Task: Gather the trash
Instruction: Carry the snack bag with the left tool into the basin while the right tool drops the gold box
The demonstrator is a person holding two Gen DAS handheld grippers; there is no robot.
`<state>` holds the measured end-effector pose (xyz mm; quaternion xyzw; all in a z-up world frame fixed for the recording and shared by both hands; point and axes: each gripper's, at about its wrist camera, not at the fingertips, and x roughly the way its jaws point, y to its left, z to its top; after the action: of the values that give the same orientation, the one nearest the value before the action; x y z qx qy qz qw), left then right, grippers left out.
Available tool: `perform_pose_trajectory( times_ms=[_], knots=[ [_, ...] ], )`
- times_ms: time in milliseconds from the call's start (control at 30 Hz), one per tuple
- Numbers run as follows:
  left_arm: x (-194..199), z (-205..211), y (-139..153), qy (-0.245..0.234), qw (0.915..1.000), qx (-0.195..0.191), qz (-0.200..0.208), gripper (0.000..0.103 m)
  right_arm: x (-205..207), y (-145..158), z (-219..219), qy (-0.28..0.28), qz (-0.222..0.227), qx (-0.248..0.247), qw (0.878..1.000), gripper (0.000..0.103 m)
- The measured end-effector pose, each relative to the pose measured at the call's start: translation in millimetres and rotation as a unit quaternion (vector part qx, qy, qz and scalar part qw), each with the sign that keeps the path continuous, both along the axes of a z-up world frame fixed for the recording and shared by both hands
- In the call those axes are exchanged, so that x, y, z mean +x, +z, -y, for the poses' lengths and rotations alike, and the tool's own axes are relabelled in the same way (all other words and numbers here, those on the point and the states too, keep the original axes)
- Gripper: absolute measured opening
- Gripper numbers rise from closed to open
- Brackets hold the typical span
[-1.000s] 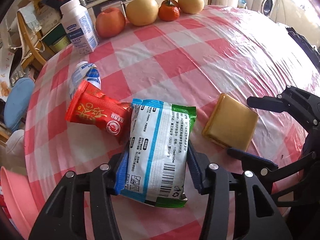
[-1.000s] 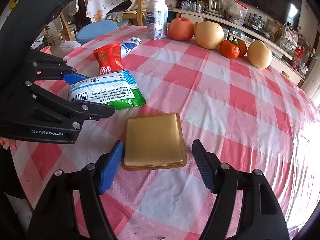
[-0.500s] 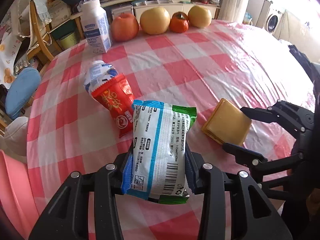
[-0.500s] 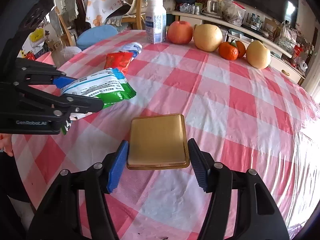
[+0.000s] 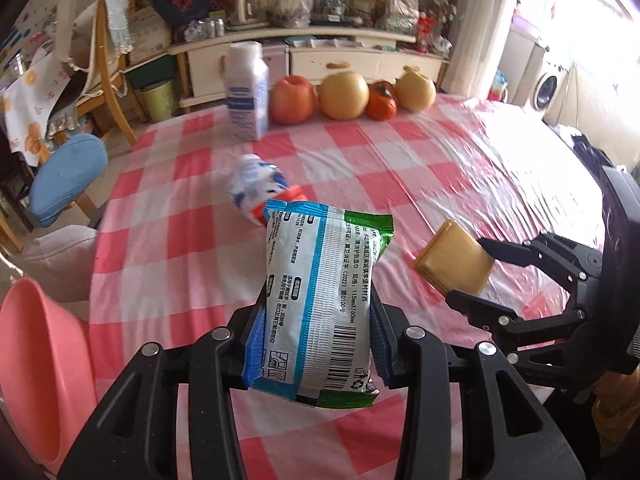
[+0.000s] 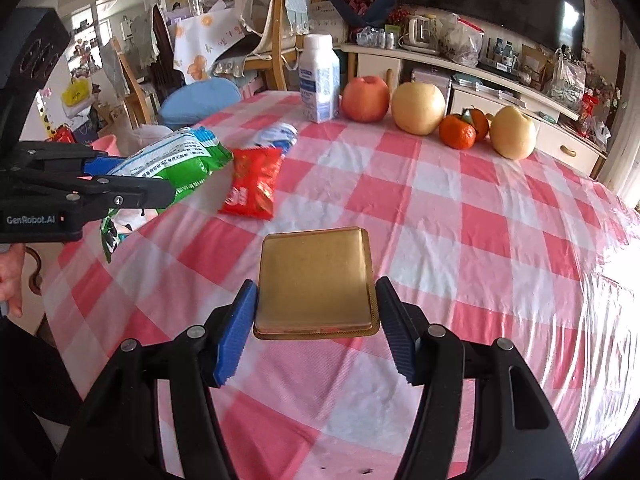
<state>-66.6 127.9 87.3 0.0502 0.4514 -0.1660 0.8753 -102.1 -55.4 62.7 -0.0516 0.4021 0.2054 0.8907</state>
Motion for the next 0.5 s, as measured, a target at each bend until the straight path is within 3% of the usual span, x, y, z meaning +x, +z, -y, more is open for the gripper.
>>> perform_pose_trajectory(
  times_ms=[500],
  knots=[
    [-6.0, -86.5, 26.5, 0.093, 0.9945, -0.025, 0.040, 0.044, -7.2, 34.4, -78.1, 0.058, 0.020, 0.007, 0.998, 0.061]
  ],
)
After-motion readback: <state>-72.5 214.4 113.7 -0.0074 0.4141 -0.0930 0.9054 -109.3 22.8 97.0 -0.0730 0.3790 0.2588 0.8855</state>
